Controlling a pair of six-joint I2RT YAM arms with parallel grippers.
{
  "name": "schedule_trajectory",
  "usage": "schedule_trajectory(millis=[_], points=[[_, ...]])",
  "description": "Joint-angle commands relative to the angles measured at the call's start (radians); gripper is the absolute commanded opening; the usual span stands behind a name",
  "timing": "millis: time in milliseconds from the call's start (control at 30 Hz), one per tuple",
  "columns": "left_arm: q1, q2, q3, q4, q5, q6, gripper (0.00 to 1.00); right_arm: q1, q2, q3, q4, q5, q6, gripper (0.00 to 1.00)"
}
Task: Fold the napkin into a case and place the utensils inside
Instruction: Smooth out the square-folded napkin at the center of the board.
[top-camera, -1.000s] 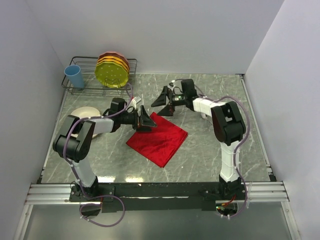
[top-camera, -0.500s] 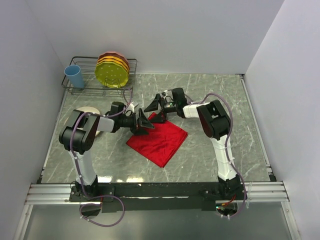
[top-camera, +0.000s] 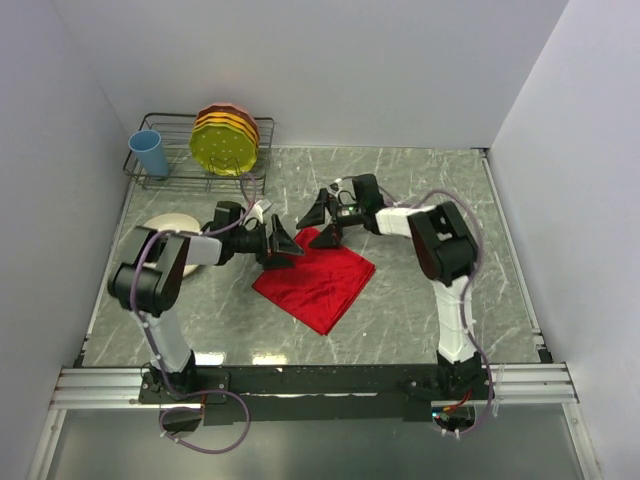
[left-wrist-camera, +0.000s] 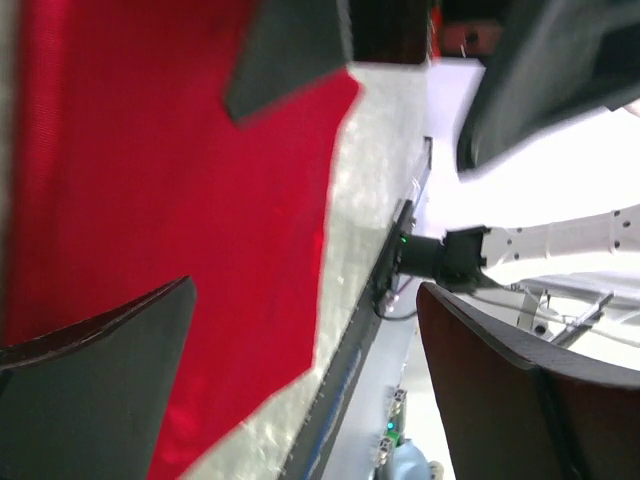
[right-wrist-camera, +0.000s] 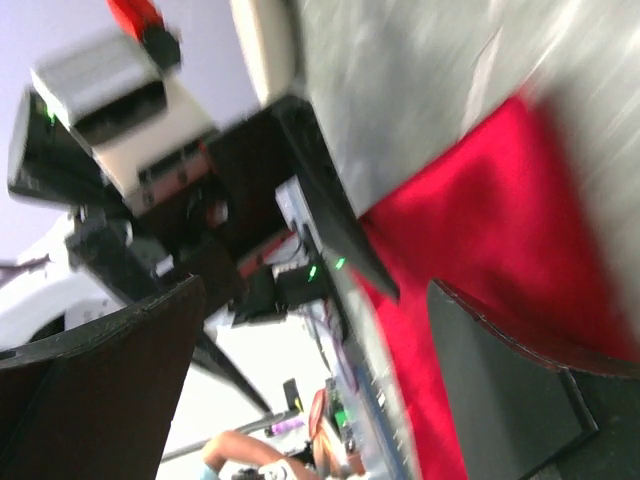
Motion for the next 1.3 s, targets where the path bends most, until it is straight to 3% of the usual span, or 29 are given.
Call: schedule_trajectory(millis=[0, 200, 533, 767, 933, 1033, 1133, 1167, 1233, 1267], points=[[-0.002, -0.194, -0.034, -0.056, 0.059, 0.069, 0.99, -0.005, -0.281, -0.139, -0.144, -0.048, -0.123, 1.0], [-0.043, -0.221, -0.145, -0.008, 0.045, 0.046, 0.99, -0.013, -0.358, -0.302, -0.287, -0.03, -0.292, 1.0], [0.035, -0.075, -0.205, -0.03, 0.063, 0.126, 0.99, -0.142, -0.185, -0.297, -0.497, -0.005, -0.588, 1.0], [0.096, -0.041, -0.2, -0.077, 0.08, 0.176, 0.99, -0.15, -0.163, -0.294, -0.505, -0.053, -0.579, 1.0], [0.096, -0.136, -0.145, -0.125, 0.096, 0.186, 0.99, -0.147, -0.262, -0.25, -0.562, -0.088, -0.576, 0.99], [0.081, -0.298, -0.024, -0.336, -0.024, 0.285, 0.99, -0.136, -0.397, -0.21, -0.605, -0.07, -0.584, 0.98], [0.035, -0.458, 0.06, -0.512, -0.214, 0.519, 0.99, -0.139, -0.486, -0.172, -0.695, 0.025, -0.643, 0.99], [0.011, -0.539, 0.067, -0.534, -0.337, 0.652, 0.99, -0.145, -0.499, -0.163, -0.758, 0.094, -0.671, 1.0], [-0.101, -0.616, 0.03, -0.557, -0.453, 0.769, 0.99, -0.148, -0.525, -0.135, -0.816, 0.181, -0.763, 1.0], [-0.144, -0.688, 0.007, -0.551, -0.498, 0.904, 0.98, -0.148, -0.528, -0.13, -0.86, 0.224, -0.79, 1.0]])
